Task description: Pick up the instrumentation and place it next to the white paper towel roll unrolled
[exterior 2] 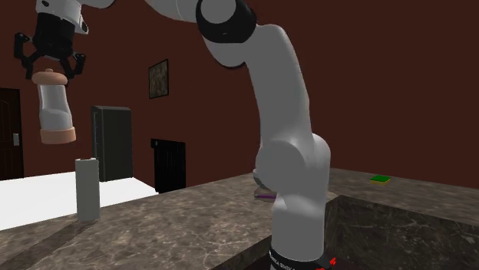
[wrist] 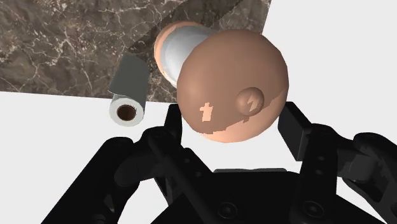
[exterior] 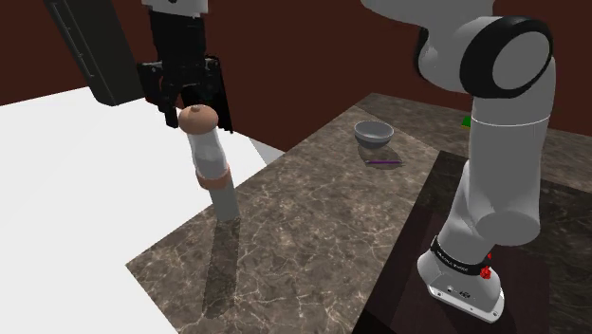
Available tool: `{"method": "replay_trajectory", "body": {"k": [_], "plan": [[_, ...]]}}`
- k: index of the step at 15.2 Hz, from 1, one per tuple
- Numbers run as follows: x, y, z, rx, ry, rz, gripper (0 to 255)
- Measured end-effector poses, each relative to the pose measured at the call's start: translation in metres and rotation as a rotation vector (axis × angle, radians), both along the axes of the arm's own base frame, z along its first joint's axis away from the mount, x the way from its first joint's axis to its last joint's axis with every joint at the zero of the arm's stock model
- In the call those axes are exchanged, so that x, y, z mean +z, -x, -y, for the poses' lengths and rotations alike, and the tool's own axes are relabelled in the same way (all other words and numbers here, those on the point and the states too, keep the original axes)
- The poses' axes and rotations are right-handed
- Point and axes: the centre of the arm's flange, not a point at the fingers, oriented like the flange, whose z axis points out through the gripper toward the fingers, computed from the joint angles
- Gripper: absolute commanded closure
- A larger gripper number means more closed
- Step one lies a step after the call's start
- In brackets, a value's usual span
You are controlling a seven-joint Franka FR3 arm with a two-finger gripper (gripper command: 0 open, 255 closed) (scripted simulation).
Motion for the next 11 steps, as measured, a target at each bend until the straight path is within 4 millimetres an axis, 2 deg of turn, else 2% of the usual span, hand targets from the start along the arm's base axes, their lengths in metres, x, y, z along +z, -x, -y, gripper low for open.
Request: {"method": "replay_trajectory", "body": {"k": [2, 4, 11], "plan": [[0.001, -0.009, -0.024, 0.002, -0.001, 0.001, 255], [-0.003, -0.016, -0.036, -0.001, 0.001, -0.001, 255], [-0.037, -0.018, -0.040, -0.003, 0.001, 0.000, 255]]}}
